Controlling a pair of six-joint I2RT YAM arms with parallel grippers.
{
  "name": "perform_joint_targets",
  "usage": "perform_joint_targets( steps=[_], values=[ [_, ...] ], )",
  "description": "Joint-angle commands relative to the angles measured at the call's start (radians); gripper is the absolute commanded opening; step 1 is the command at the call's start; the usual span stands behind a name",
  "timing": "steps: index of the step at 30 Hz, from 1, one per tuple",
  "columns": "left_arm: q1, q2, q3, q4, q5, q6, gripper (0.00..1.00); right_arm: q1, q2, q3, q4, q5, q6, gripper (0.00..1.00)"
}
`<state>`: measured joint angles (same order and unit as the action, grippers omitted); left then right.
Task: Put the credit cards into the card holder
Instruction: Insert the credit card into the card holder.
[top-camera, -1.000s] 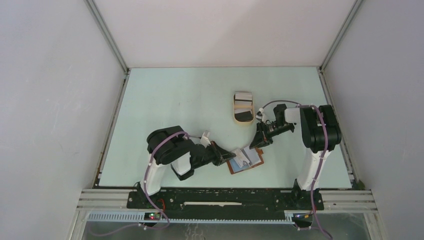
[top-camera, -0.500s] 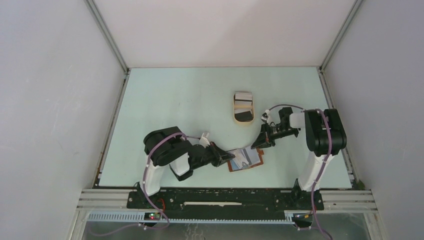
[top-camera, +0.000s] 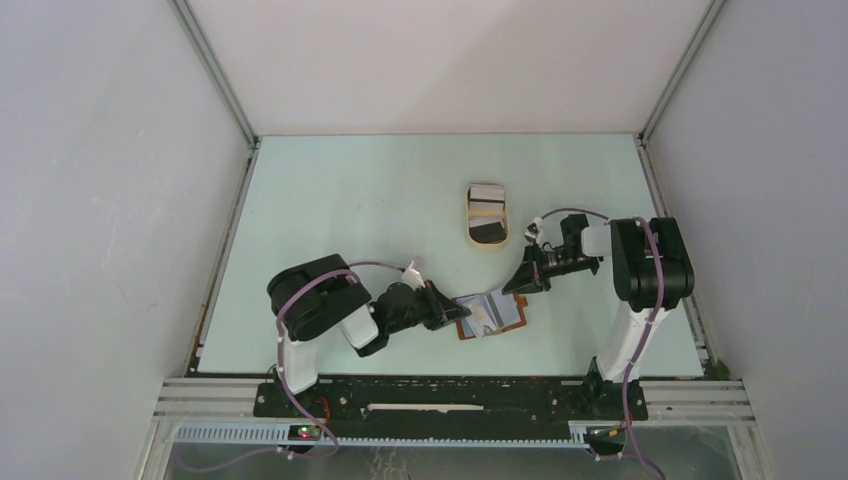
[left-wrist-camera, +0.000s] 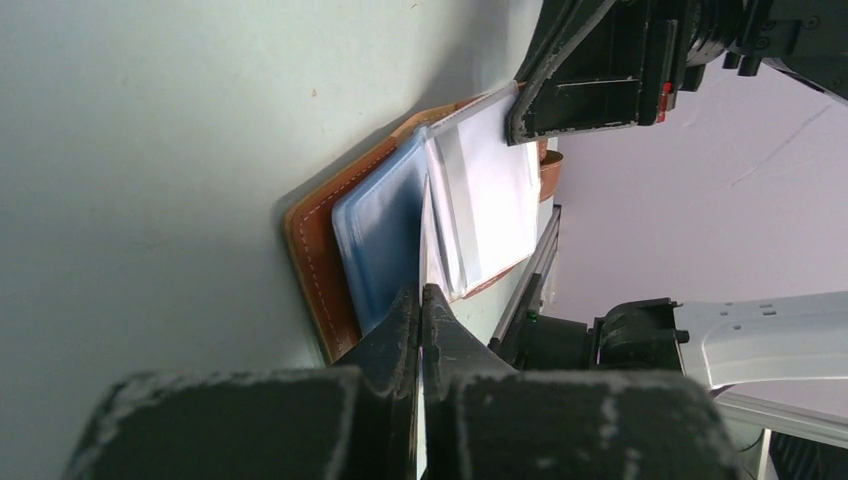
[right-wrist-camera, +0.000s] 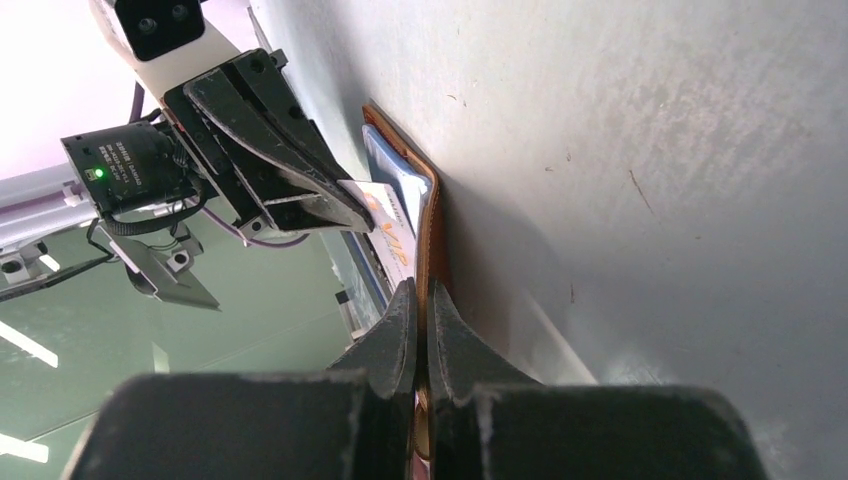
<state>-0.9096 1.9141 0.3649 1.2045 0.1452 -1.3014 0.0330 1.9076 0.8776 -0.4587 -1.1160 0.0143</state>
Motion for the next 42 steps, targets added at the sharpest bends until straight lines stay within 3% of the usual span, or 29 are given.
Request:
perform_joint_targets(
  steps=[1, 9, 15, 42],
  values=[
    [-0.005, 0.03, -0.008, 0.15, -0.019, 0.027, 0.0, -0.004, 0.017, -0.003, 0.008, -0.05, 0.01, 0.05],
    [-0.003, -0.034, -0.051, 0.208, -0.027, 0.059, 0.0, -0.006, 0.031, -0.002, 0.015, -0.064, 0.013, 0.06],
    [-0.003, 0.012, -0.038, 0.284, -0.009, 0.026, 0.0, -0.01, 0.028, -0.003, 0.014, -0.067, 0.012, 0.06],
    [-0.01, 0.129, -0.018, 0.285, -0.087, -0.021, 0.0, -0.012, 0.037, -0.02, 0.051, -0.107, 0.053, 0.06]
  ],
)
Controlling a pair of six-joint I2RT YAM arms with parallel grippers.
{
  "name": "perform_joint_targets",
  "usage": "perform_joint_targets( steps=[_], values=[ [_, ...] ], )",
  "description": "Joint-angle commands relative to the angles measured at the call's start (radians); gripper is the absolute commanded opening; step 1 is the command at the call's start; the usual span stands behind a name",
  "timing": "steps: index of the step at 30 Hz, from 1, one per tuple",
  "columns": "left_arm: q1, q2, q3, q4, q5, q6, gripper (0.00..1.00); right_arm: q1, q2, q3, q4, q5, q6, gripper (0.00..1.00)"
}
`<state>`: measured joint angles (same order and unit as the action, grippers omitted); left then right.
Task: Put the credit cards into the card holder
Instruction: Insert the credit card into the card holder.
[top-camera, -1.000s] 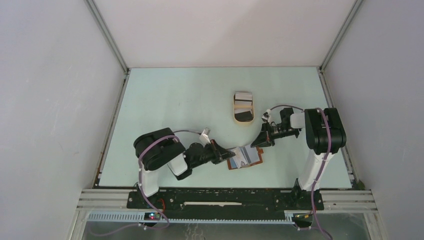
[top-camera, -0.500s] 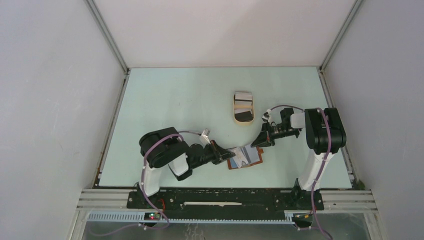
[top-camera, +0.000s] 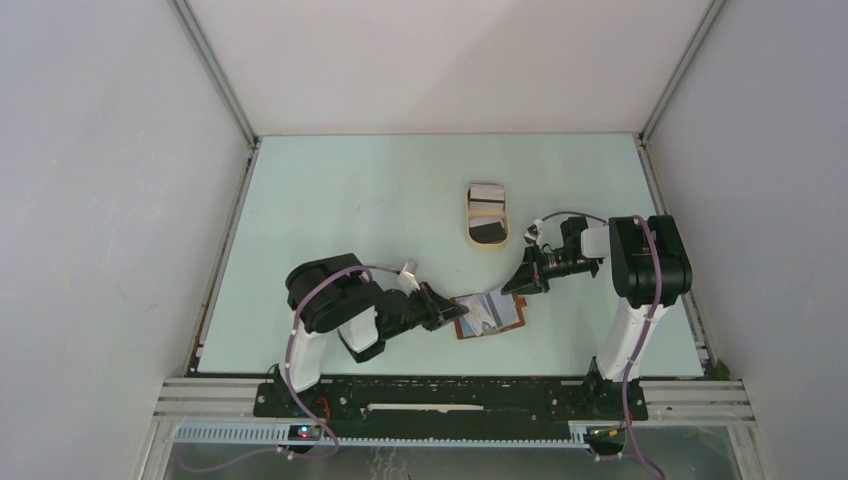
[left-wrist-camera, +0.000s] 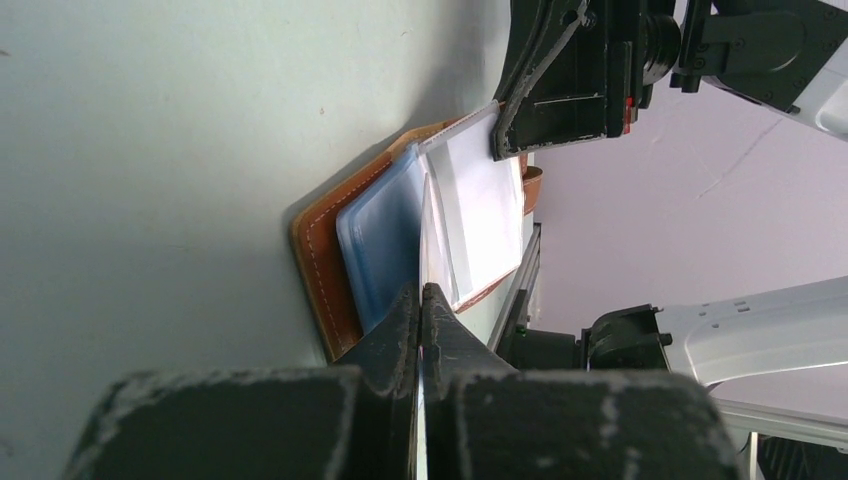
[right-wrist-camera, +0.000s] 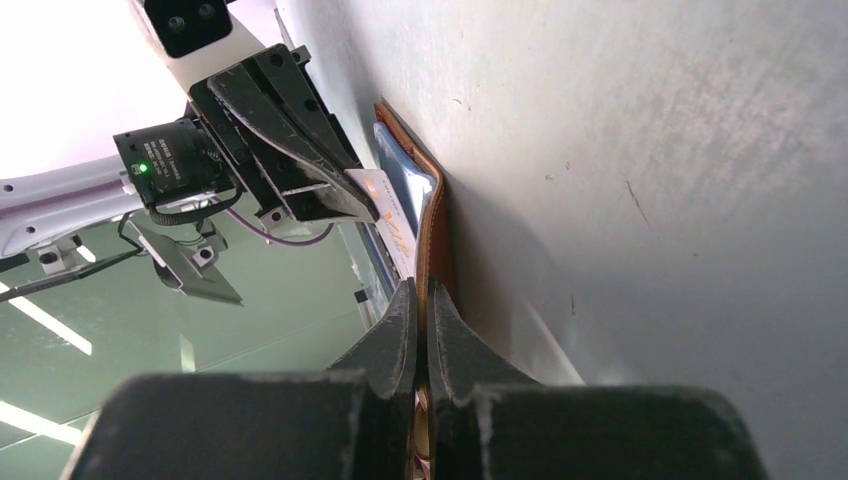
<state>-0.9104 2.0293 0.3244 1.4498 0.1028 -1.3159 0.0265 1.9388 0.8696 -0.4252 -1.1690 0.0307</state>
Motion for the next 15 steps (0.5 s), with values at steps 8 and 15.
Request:
perform_joint_targets(
  steps=[8, 15],
  values=[
    [-0.025, 0.019, 0.035, 0.04, -0.087, 0.009, 0.0, -0.005, 0.009, -0.02, 0.039, -0.077, 0.06, 0.06],
    [-0.039, 0.028, 0.047, 0.042, -0.1, 0.028, 0.0, -0.008, 0.01, -0.023, 0.047, -0.091, 0.068, 0.06]
  ],
)
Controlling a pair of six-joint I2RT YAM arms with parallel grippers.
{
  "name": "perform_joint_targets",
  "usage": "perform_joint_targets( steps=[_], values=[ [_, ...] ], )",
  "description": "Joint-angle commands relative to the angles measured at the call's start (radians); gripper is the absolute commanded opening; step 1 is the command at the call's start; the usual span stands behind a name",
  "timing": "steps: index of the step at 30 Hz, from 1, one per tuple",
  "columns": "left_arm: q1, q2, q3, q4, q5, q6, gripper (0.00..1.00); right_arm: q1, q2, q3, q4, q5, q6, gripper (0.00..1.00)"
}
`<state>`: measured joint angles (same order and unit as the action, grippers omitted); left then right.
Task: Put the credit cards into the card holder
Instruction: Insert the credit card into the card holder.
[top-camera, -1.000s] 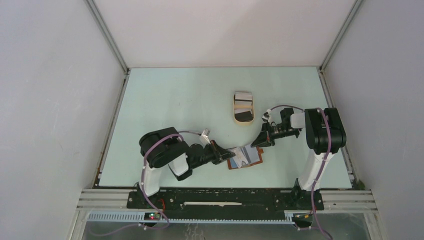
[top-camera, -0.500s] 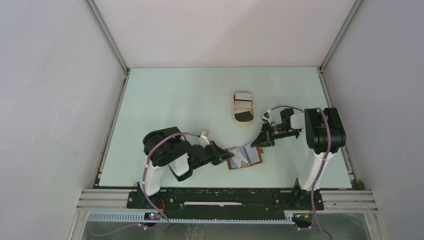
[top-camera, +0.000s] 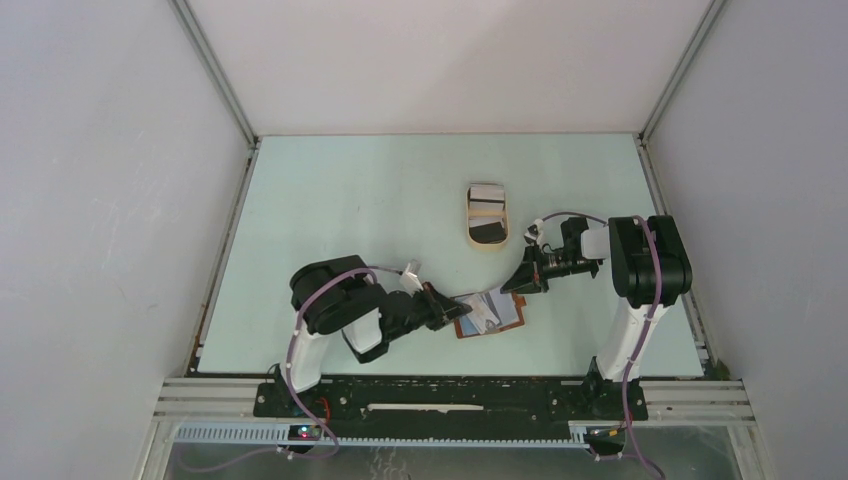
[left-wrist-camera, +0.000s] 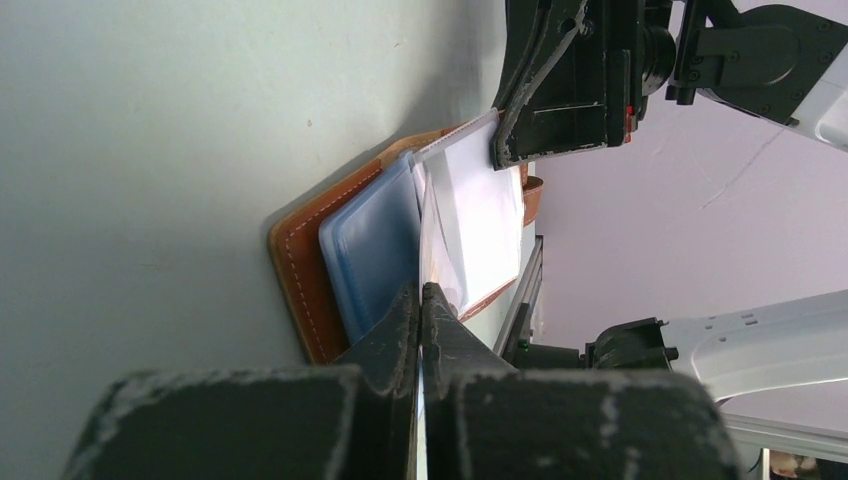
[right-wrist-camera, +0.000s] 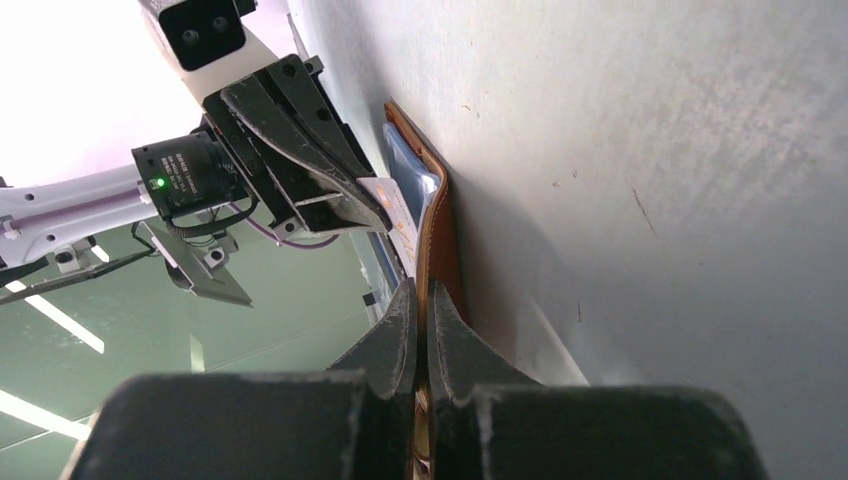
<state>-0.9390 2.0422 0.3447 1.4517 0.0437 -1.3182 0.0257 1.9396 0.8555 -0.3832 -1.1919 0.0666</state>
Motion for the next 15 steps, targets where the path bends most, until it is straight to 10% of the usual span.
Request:
perform_joint_targets(
  steps=[1, 15],
  values=[
    [-0.012, 0.015, 0.025, 0.043, -0.054, 0.033, 0.0, -0.008, 0.01, -0.01, 0.008, -0.073, 0.035, 0.06],
    [-0.017, 0.045, 0.065, 0.062, 0.003, 0.025, 0.0, -0.012, 0.014, -0.012, 0.014, -0.091, 0.037, 0.07]
  ],
)
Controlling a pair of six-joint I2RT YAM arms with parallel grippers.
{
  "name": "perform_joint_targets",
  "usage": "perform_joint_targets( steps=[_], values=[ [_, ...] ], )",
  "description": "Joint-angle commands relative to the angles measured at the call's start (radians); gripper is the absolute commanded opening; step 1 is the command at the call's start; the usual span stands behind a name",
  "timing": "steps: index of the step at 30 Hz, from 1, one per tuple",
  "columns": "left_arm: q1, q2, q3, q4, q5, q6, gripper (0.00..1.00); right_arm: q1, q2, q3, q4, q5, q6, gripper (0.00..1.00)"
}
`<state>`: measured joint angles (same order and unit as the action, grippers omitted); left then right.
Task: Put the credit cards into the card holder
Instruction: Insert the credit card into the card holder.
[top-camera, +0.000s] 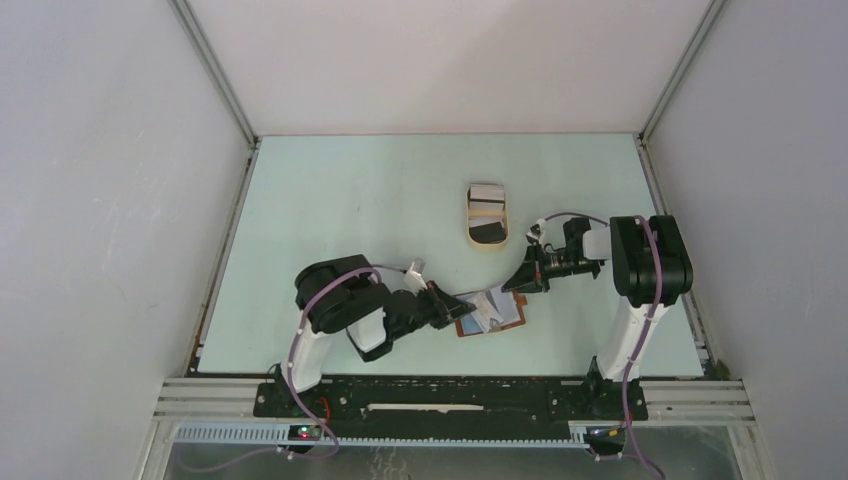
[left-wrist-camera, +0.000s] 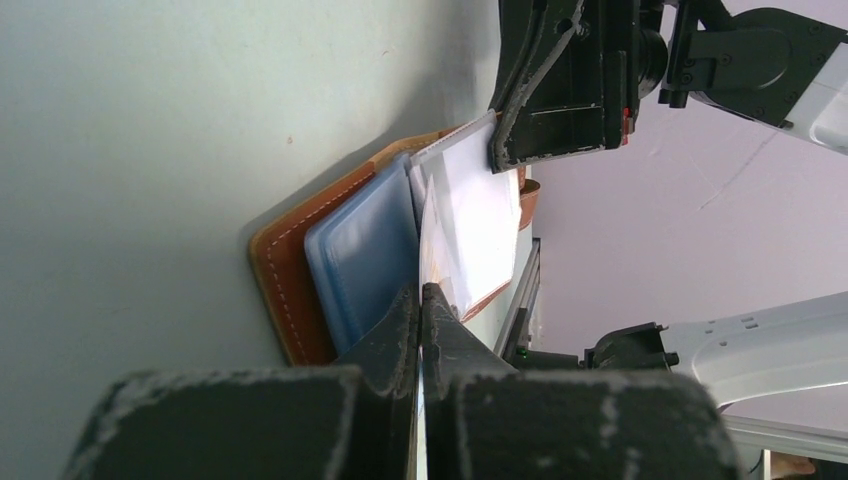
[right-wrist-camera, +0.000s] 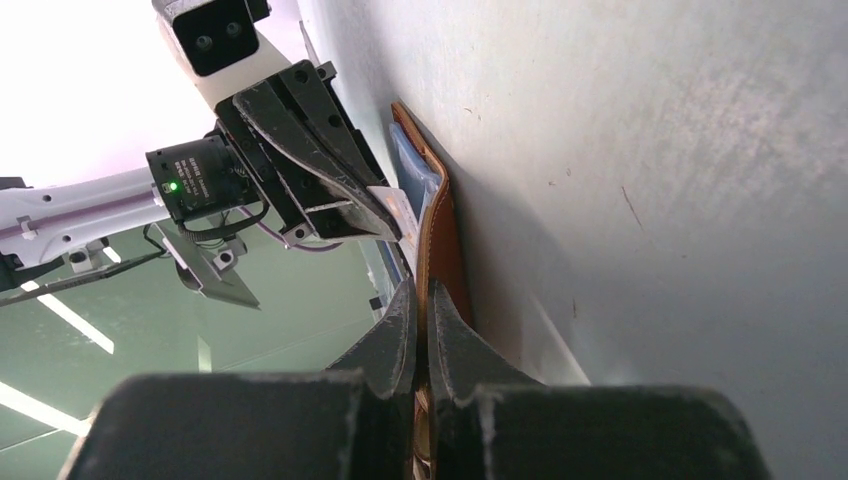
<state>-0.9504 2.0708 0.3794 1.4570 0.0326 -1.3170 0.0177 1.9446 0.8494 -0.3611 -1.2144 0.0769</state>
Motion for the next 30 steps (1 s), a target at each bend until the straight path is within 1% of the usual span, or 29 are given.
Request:
perform_joint_targets(
  steps=[1, 16, 30],
  values=[
    [-0.005, 0.019, 0.036, 0.057, 0.024, 0.019, 0.0, -0.003, 0.01, -0.006, -0.008, -0.069, 0.026, 0.07],
    [0.002, 0.042, 0.04, 0.055, 0.075, -0.102, 0.0, -0.002, 0.008, -0.005, -0.009, -0.078, 0.018, 0.08],
    [0.014, 0.066, 0.084, 0.056, 0.135, -0.122, 0.0, 0.009, 0.01, -0.004, -0.008, -0.075, 0.021, 0.08]
  ],
)
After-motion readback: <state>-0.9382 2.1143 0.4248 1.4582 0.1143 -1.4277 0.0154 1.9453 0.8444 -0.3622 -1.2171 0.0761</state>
